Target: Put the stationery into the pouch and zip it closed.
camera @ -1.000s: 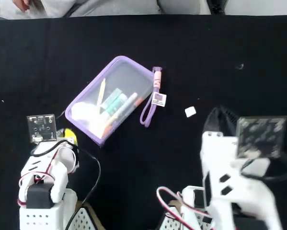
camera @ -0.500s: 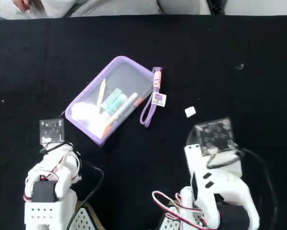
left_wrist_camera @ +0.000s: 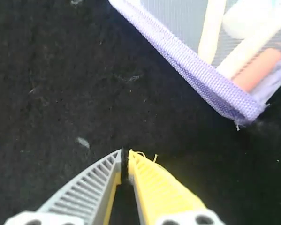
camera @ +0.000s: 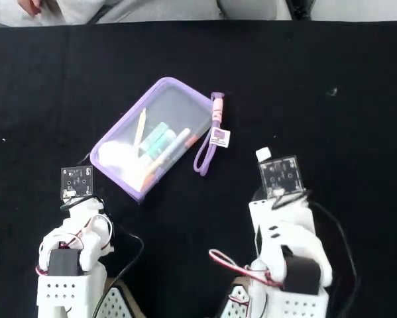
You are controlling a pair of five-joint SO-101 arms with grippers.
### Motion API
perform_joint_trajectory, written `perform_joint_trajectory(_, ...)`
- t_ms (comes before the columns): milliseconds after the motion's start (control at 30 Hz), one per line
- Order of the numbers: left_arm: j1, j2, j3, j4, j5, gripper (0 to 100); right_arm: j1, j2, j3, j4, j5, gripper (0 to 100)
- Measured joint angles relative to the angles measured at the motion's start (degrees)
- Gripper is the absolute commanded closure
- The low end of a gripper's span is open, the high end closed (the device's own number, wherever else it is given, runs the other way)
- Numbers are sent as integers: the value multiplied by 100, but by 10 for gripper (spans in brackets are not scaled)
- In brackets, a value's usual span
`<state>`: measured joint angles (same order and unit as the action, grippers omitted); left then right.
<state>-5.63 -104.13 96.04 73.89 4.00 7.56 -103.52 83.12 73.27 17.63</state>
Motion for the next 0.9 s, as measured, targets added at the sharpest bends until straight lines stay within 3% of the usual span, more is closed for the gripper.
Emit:
perform_joint_trajectory(267,0,0,0,0,9,970,176,0,1292,-9,-9,975)
perform_joint_trajectory(900,0,0,0,0,9,970,176,0,1310,97,-9,976)
